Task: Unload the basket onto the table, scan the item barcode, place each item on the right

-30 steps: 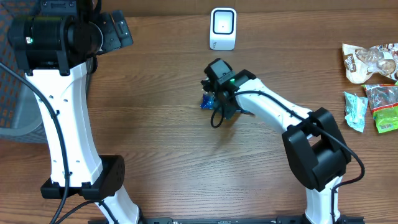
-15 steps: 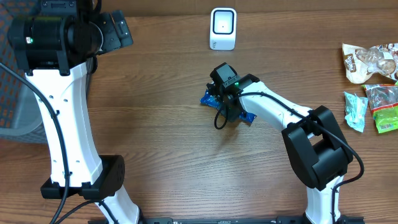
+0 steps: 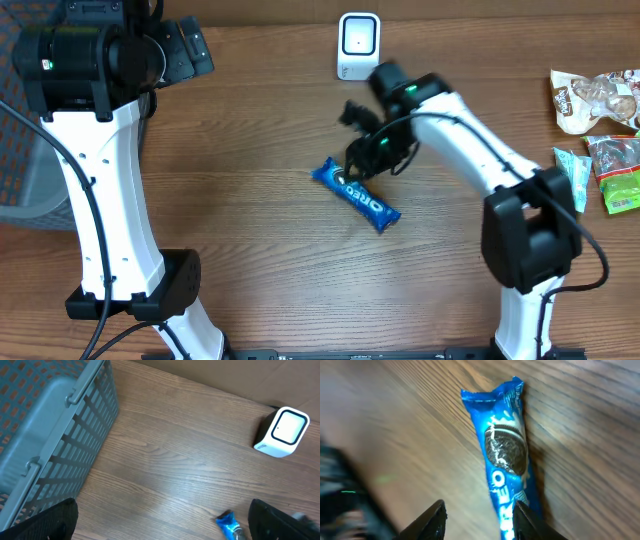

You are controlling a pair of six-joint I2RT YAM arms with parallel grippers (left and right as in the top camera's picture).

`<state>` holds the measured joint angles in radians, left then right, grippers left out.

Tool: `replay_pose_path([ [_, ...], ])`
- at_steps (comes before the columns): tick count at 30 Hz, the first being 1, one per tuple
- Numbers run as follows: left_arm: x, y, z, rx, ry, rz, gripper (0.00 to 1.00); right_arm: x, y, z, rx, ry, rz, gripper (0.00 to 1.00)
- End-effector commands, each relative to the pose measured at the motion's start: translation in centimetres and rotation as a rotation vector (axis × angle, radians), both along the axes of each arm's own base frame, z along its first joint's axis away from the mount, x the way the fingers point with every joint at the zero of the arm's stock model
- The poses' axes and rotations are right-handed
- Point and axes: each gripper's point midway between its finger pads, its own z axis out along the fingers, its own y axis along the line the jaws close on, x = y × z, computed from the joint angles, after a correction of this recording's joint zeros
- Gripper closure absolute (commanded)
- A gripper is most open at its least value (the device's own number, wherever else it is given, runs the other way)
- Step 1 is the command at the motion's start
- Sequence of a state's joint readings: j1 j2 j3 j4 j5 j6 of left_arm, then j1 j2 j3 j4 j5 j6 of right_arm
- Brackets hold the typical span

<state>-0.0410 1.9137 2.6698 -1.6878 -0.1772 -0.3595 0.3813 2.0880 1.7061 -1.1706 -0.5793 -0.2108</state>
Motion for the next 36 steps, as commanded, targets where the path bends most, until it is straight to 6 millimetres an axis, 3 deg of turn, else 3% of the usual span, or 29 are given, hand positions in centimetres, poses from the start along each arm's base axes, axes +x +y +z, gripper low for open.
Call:
replay_pose_path([
  [1, -0.2, 0.3, 0.2, 0.015, -0.002, 0.003, 0.00, 1.0, -0.8, 1.6, 0.214, 0.114, -0.089, 0.57],
  [4, -0.2, 0.3, 0.2, 0.015, -0.002, 0.003, 0.00, 0.5, -1.9, 1.5, 0.237, 0.116, -0.046, 0.55],
  [8, -0.2, 0.3, 0.2, 0.015, -0.002, 0.003, 0.00, -0.4, -2.5, -0.6, 0.021, 0.044, 0.035, 0.40],
  [14, -0.2, 0.3, 0.2, 0.015, -0.002, 0.003, 0.00, -1.4, -0.5, -3.0, -0.263, -0.083, 0.115, 0.45],
  [19, -0.2, 0.3, 0.2, 0.015, -0.002, 0.003, 0.00, -0.4, 0.1, -3.9, -0.514, -0.254, 0.080, 0.49],
  [25, -0.2, 0.3, 0.2, 0.015, -0.002, 0.003, 0.00, -0.7, 1.4, -4.3, -0.588, -0.337, 0.122, 0.48],
  [32, -0.2, 0.3, 0.2, 0.015, -0.002, 0.003, 0.00, -1.9, 0.9, -7.1, -0.648, -0.296, 0.164, 0.44],
  [36, -0.2, 0.3, 0.2, 0.015, -0.002, 0.003, 0.00, -2.8, 0.9, -7.6, -0.640, -0.257, 0.166, 0.44],
])
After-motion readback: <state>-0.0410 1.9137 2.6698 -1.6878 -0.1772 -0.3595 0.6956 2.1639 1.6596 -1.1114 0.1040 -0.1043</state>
